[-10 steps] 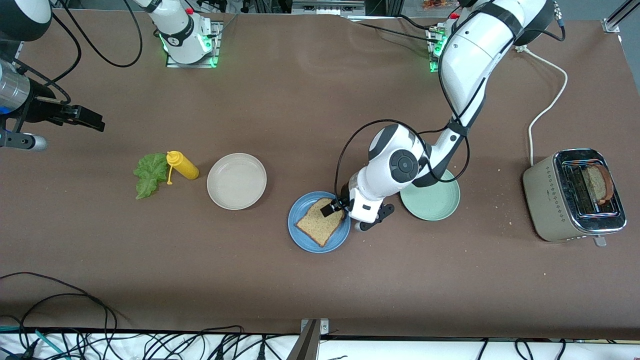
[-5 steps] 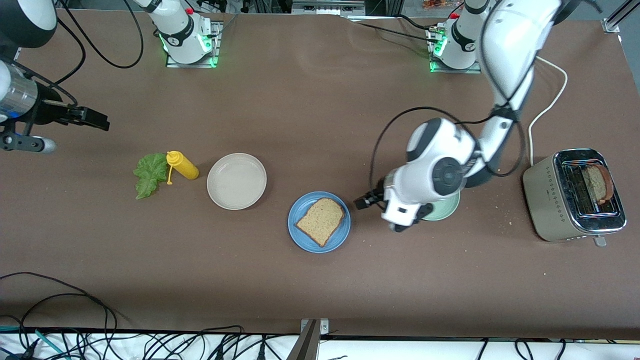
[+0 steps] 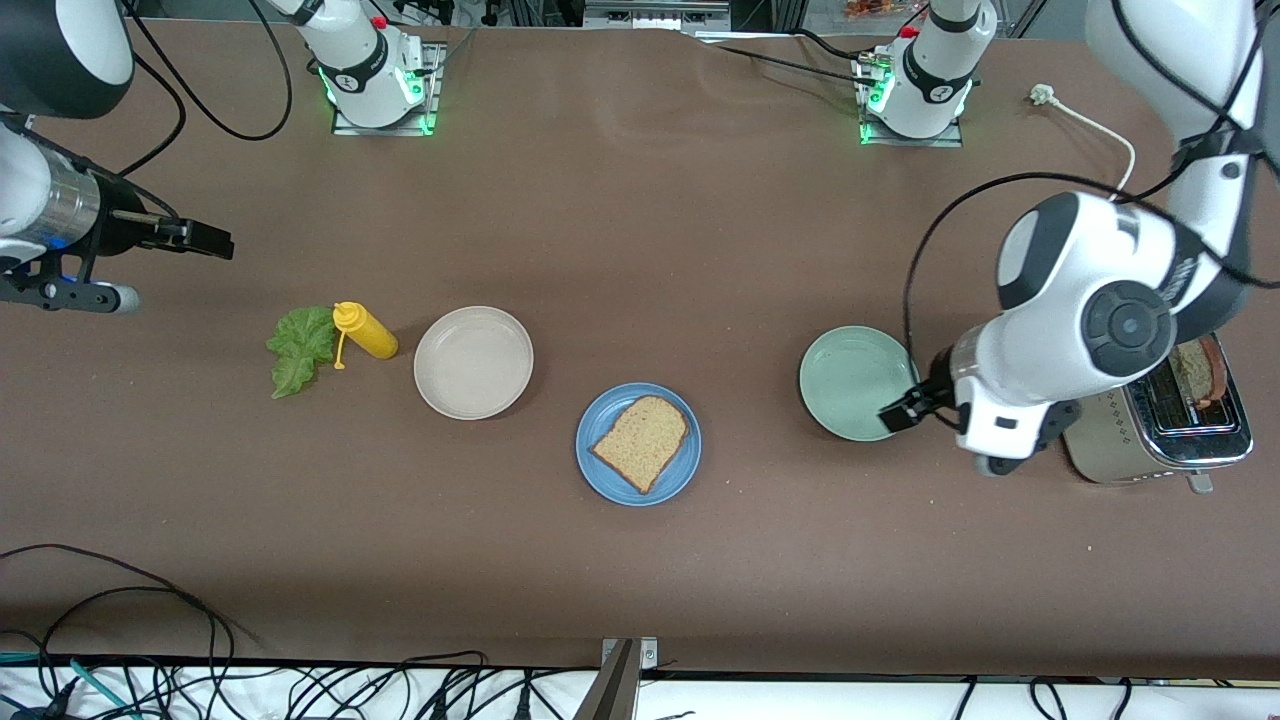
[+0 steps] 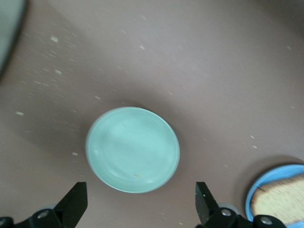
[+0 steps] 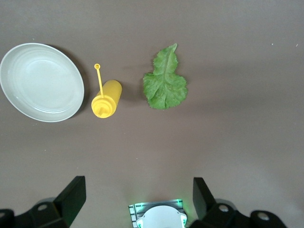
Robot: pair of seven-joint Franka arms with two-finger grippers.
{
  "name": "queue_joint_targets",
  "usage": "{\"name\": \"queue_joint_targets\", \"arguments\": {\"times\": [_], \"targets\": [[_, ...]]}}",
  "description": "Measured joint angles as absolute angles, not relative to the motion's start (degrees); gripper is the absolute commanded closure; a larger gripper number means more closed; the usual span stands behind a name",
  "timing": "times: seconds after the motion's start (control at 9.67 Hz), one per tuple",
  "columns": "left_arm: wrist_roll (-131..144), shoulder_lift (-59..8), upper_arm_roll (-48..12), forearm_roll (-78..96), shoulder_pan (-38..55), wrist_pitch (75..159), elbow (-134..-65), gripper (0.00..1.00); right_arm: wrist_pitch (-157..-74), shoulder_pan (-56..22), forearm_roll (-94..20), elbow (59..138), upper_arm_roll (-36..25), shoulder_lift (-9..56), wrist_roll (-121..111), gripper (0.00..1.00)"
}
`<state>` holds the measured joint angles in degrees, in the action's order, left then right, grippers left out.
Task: Make sandwich in blue plate with both arms
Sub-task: 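Raise the left gripper toward the toaster while the right gripper reaches lettuce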
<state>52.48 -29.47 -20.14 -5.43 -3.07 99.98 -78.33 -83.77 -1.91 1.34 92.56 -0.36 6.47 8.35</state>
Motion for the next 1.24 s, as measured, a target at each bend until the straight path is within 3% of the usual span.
{"name": "queue_joint_targets", "arguments": {"times": [0.83, 1.24], "targets": [[29.6, -19.8, -20.1, -8.4, -16.0, 89.9, -78.4, 0.00, -92.2, -1.6, 1.7, 98.2, -1.6, 8.1, 8.4, 0.00], [17.9, -19.8, -20.1, -8.4, -23.2, 89.9, -78.6, 0.00, -106.3, -1.4, 2.1, 110.3, -5.2, 8.5, 8.6, 0.00]]}}
